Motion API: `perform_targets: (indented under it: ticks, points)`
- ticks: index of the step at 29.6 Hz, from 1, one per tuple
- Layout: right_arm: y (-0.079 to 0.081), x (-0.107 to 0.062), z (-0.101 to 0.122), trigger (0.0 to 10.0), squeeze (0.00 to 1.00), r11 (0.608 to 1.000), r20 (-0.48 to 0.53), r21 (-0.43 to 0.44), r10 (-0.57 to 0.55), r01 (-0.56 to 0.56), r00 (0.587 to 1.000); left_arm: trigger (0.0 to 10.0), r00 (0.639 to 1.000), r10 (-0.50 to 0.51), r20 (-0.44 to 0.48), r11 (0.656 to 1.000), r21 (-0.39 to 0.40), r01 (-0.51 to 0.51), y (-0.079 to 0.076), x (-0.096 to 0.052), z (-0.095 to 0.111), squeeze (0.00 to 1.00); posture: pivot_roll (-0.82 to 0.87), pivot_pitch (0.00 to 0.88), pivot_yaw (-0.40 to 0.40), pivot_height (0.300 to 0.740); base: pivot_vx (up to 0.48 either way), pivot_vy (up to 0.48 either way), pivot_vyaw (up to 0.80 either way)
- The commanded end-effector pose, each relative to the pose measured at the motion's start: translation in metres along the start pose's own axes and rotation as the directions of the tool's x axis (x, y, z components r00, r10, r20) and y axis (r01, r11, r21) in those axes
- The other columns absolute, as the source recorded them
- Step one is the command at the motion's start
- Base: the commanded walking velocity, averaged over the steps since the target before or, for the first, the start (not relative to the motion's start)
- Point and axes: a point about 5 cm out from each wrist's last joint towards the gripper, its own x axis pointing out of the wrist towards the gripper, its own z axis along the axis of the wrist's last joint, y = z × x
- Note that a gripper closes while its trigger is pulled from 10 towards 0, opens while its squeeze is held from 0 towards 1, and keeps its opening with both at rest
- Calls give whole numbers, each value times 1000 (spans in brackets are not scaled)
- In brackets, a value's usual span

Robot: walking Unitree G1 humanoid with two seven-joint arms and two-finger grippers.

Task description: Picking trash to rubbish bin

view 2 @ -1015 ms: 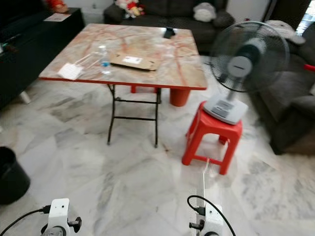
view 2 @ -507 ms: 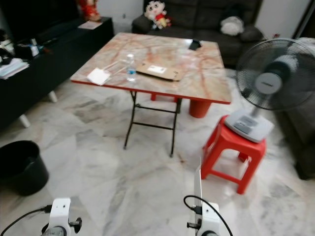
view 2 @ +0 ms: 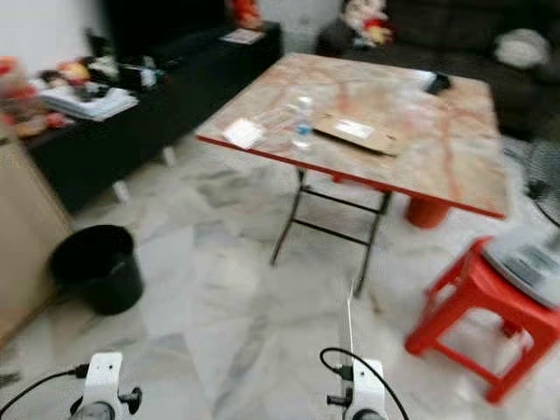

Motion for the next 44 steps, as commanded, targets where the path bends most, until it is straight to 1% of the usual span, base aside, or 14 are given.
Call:
perform_targets:
  ticks: [1, 4, 8, 9, 13, 17, 21, 25, 26, 28, 32, 34, 40, 44]
  points:
    - [4, 1, 5, 10000, 0, 1000, 14, -5, 10, -9, 1000, 10000, 1000, 13, -15, 1000, 26, -12, 6, 0, -3, 0, -40, 0, -12, 740, 0, 0, 794]
    - [5, 1, 5, 10000, 0, 1000, 11, -26, 17, -17, 1000, 10000, 1000, 13, -17, 1000, 27, -12, 5, 0, -4, 0, -38, 0, -15, 740, 0, 0, 794]
    - [6, 1, 5, 10000, 0, 1000, 13, -23, 21, -20, 1000, 10000, 1000, 14, -19, 1000, 25, -13, 5, 0, -4, 0, -35, 0, -19, 740, 80, 0, 794]
    - [6, 1, 5, 10000, 0, 1000, 10, -3, 22, -22, 1000, 10000, 1000, 14, -18, 1000, 24, -14, 5, 0, -4, 0, -33, 0, -22, 740, 0, 0, 0]
    - [6, 2, 8, 10000, 0, 1000, 28, 17, 21, -21, 999, 10000, 1000, 22, -18, 1000, 11, -22, 6, 0, -3, 0, -35, 0, -24, 740, 159, 0, 0]
    - [7, 2, 10, 10000, 0, 999, 35, 29, 23, -24, 999, 10000, 1000, 26, -17, 1000, 5, -26, 6, 0, -3, 0, -32, 0, -25, 740, 80, 0, 0]
    - [7, 2, 10, 10000, 0, 999, 32, 20, 25, -25, 999, 10000, 999, 30, -18, 1000, 0, -30, 7, 0, -3, 0, -32, 0, -25, 740, 80, 0, 0]
    - [8, 2, 10, 10000, 0, 1000, 35, -8, 27, -27, 999, 10000, 999, 34, -18, 999, -2, -34, 8, 0, -4, 0, -26, 1, -26, 740, 308, 0, 0]
    - [9, 2, 11, 10000, 0, 999, 46, -29, 31, -30, 998, 10000, 999, 37, -18, 999, -2, -37, 8, 0, -4, 0, -26, 1, -26, 740, 255, 0, 794]
    - [9, 2, 12, 10000, 0, 999, 46, -33, 33, -31, 998, 10000, 999, 39, -18, 999, -4, -39, 9, 0, -4, 0, -22, 10, -27, 740, 308, 0, 794]
    - [10, 2, 11, 10000, 0, 999, 44, -25, 30, -29, 999, 10000, 999, 40, -19, 999, -4, -40, 10, 0, -4, 0, -21, 16, -23, 740, 336, 0, 767]
    - [9, 2, 10, 10000, 0, 1000, 36, 19, 18, -19, 999, 10000, 999, 43, -18, 999, -3, -43, 11, 0, -4, 0, -21, 18, -22, 740, 262, 0, 216]
    - [10, 2, 6, 10000, 0, 1000, 18, -2, 14, -14, 1000, 10000, 999, 46, -18, 999, -1, -46, 11, 0, -4, 0, -21, 20, -21, 740, 261, 0, 0]
    - [10, 2, 6, 10000, 0, 1000, 18, 8, 17, -17, 1000, 10000, 999, 46, -17, 999, -3, -46, 11, 0, -3, 0, -17, 26, -22, 740, 289, 0, 0]
